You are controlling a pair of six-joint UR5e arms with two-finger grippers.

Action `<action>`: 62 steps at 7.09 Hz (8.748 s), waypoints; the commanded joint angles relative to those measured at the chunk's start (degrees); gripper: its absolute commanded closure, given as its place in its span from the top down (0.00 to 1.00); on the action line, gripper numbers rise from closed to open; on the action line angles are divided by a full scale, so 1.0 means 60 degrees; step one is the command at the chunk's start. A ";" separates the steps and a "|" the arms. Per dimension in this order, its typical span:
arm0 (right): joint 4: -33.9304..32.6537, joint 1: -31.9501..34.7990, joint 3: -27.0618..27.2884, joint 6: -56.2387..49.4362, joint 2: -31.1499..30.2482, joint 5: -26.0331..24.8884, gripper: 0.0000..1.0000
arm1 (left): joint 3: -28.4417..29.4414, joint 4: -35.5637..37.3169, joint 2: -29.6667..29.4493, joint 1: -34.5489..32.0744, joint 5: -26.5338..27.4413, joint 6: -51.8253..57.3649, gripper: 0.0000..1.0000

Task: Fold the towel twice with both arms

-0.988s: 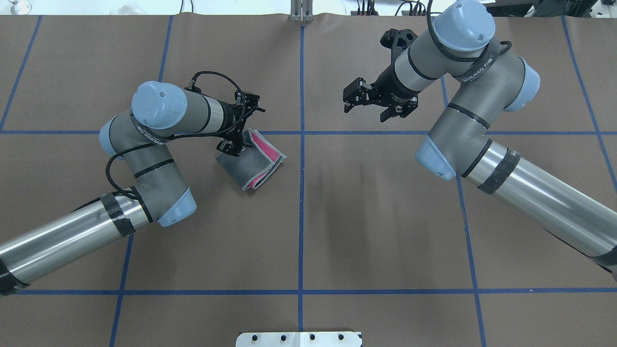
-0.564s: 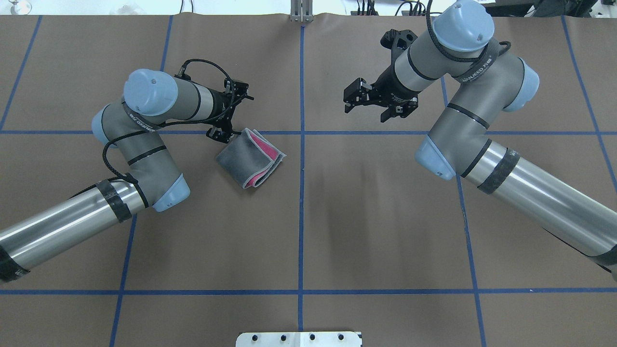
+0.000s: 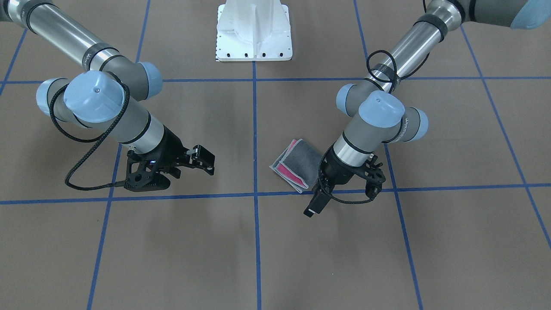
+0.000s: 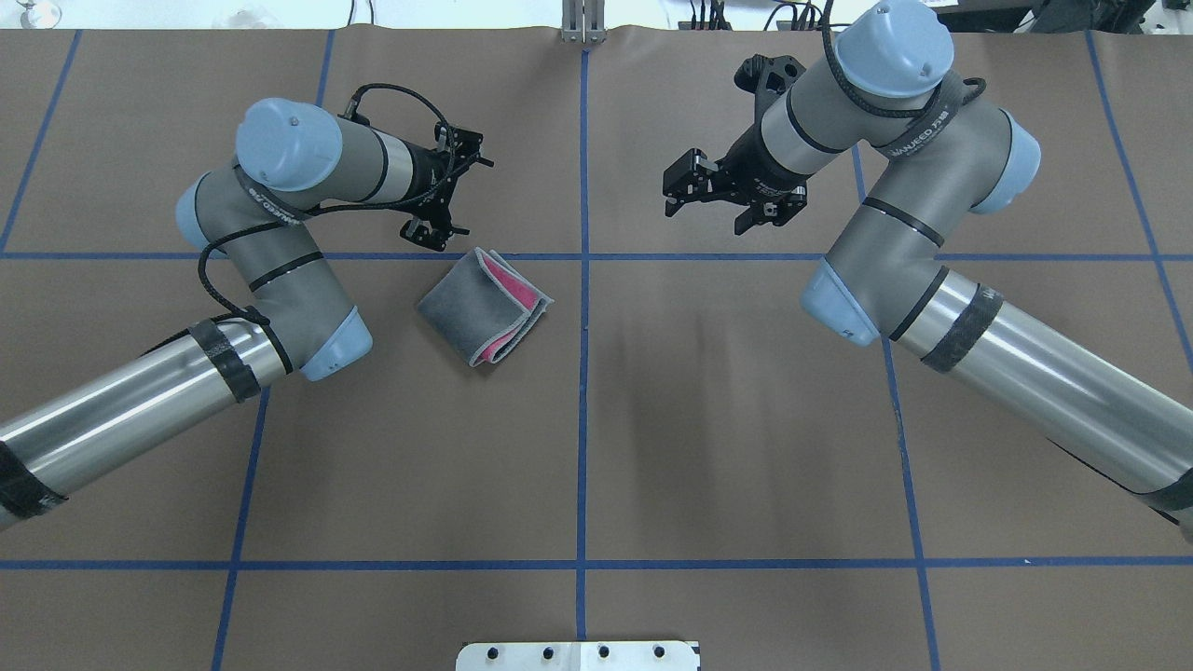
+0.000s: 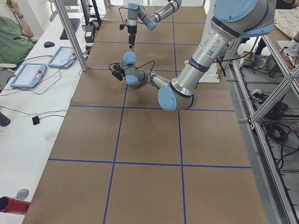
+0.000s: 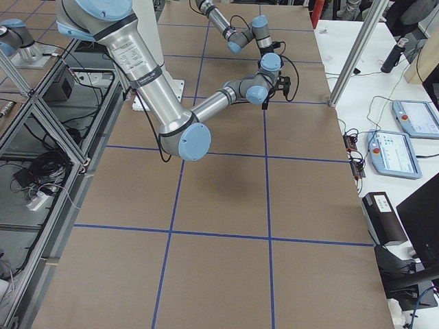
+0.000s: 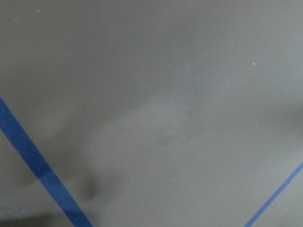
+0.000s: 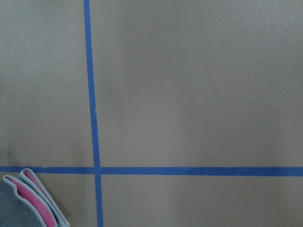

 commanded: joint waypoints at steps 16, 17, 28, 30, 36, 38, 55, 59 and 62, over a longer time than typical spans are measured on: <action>0.0178 -0.3449 -0.1862 -0.1900 0.2379 -0.5341 0.63 | 0.0051 0.0068 0.0441 -0.1975 -0.2859 0.2672 1.00; 0.0178 -0.3493 -0.1950 -0.1931 0.2379 -0.5341 0.62 | 0.0065 0.0068 0.0441 -0.1975 -0.2859 0.2686 1.00; 0.0221 -0.3596 -0.2405 -0.2005 0.2672 -0.5561 0.21 | 0.0153 0.0068 0.0573 -0.1989 -0.2859 0.2877 1.00; 0.0382 -0.3596 -0.2405 -0.2034 0.2613 -0.5560 0.00 | 0.0139 0.0068 0.0573 -0.2004 -0.2859 0.2877 1.00; 0.0383 -0.3566 -0.2361 -0.2092 0.2569 -0.5560 0.36 | 0.0153 0.0082 0.0631 -0.2004 -0.2859 0.2862 1.00; 0.0383 -0.3566 -0.2376 -0.2107 0.2569 -0.5590 0.44 | 0.0153 0.0068 0.0660 -0.1990 -0.2844 0.2862 1.00; 0.0383 -0.3157 -0.2376 -0.2093 0.2540 -0.5517 0.00 | 0.0183 0.0068 0.0661 -0.1975 -0.2844 0.2862 1.00; 0.0383 -0.2879 -0.2405 -0.2224 0.2423 -0.5458 0.00 | 0.0168 0.0082 0.0661 -0.1960 -0.2844 0.2848 1.00; 0.0368 -0.2440 -0.2391 -0.2210 0.2393 -0.4975 0.99 | 0.0110 0.0068 0.0675 -0.1960 -0.2844 0.2862 1.00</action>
